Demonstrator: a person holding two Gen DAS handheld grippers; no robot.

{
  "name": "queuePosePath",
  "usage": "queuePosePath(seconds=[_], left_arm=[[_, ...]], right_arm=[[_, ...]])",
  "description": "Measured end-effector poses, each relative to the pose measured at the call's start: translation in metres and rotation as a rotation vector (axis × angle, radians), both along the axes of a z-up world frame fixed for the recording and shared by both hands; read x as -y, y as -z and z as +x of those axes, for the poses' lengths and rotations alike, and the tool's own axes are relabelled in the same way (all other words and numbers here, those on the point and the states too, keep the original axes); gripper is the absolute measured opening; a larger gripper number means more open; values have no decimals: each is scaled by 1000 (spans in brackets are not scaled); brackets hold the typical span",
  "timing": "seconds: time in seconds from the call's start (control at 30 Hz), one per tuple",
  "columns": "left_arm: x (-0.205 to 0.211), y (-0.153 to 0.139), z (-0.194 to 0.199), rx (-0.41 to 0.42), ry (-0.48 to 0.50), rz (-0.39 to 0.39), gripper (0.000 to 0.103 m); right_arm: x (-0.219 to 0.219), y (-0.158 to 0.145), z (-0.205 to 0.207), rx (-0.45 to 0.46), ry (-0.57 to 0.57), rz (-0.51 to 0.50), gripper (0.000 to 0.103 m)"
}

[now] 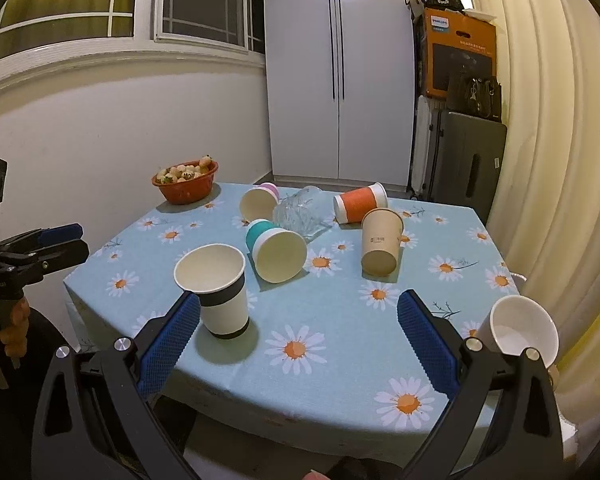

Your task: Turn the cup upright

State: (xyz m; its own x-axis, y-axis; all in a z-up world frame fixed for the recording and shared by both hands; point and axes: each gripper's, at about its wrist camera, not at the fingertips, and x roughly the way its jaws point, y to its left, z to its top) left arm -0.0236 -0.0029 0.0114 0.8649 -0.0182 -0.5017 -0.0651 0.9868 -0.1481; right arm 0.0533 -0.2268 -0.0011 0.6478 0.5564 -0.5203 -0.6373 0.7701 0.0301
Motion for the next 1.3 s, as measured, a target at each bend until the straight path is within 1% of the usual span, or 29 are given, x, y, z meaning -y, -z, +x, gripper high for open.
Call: queuePosePath(seconds=[0.1, 0.37, 0.63, 1.3], left_arm=[[0, 2, 1, -8, -16, 8, 96], [6, 4, 1, -23, 2, 28, 96], [7, 4, -1, -23, -3, 26, 96], [6, 5, -1, -26, 5, 23, 96]], right_arm=[[-1, 1, 1, -5, 4, -4, 98], [0, 3, 0, -4, 25, -14, 98], [-2, 4, -3, 8, 33, -30, 98], [-3, 7, 0, -1, 41, -44, 98]])
